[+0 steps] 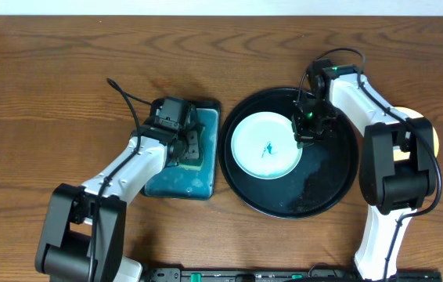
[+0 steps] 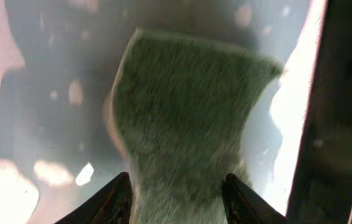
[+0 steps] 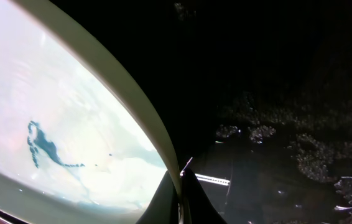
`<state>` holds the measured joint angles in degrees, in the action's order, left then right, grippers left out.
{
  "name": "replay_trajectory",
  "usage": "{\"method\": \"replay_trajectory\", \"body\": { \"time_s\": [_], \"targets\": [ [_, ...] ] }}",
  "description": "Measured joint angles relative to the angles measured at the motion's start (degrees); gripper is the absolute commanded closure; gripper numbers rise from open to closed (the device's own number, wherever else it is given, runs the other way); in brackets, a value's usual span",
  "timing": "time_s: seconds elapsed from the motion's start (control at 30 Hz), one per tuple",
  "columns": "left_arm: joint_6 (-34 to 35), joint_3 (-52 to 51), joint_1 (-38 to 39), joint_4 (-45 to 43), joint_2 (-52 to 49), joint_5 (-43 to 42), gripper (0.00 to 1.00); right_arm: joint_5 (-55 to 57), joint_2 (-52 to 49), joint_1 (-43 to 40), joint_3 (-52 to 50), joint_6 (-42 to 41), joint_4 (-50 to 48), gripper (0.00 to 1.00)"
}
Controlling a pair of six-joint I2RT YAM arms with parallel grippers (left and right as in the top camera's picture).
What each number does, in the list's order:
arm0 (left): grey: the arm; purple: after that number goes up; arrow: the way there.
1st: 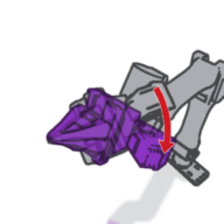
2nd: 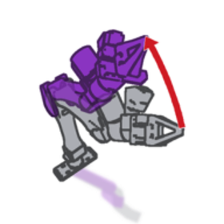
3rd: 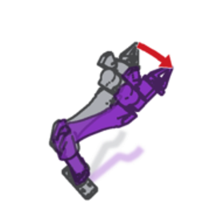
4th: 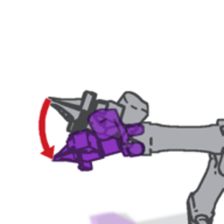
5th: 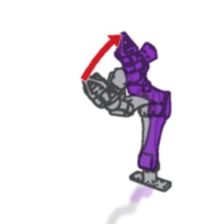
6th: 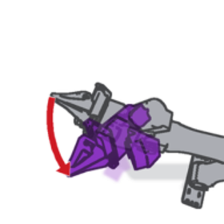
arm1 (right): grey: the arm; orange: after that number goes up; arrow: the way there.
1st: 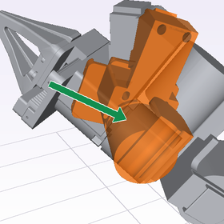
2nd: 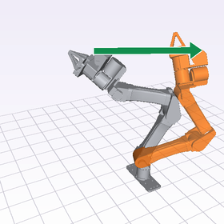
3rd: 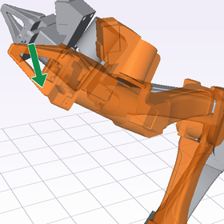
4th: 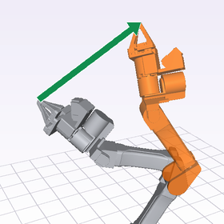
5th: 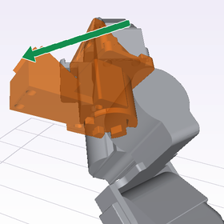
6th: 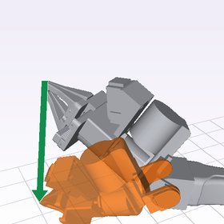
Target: Clean dirty plates on tray and stack at the side
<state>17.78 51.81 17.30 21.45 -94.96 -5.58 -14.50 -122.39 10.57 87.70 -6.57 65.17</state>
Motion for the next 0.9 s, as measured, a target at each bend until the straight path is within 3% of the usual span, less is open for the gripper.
{"method": "replay_trajectory", "body": {
  "time_s": [0.2, 0.23, 0.3, 0.33, 0.77, 0.83, 0.87, 0.9],
  "targets": [
    [0.0, 0.0, 0.0, -2.4, -2.4, 0.0, 0.52, 0.0, 0.0, 0.0, 0.0, 0.0, 0.0, 0.99],
    [0.0, 0.0, 0.0, -2.5, -2.6, 0.0, 0.59, 0.0, 0.0, 0.0, 0.0, 0.0, 0.0, 0.99],
    [0.0, 0.0, 0.0, -2.9, -3.3, 0.0, 0.88, 0.0, 0.0, 0.0, 0.0, 0.0, 0.0, 0.99],
    [0.3, 0.0, 0.0, -3.1, -3.7, -0.1, 0.92, 0.0, 0.0, 0.0, 0.0, 0.0, 0.0, 0.99],
    [0.3, 0.8, 0.4, -2.3, -3.9, -0.9, 0.92, 0.0, 0.0, 0.0, 0.0, 0.0, 0.0, 0.99],
    [0.2, 0.8, 0.4, -1.6, -2.9, -0.4, 0.83, 0.0, 0.0, 0.0, 0.0, 0.0, 0.1, 0.99],
    [0.2, 0.8, 0.3, -1.3, -2.3, -0.1, 0.67, 0.0, 0.0, 0.0, 0.0, 0.0, 0.1, 0.99],
    [0.4, 0.8, 0.3, -0.9, -1.5, 0.1, 0.61, 0.0, 0.0, 0.0, 0.0, 0.0, 0.1, 0.99]
  ]
}}
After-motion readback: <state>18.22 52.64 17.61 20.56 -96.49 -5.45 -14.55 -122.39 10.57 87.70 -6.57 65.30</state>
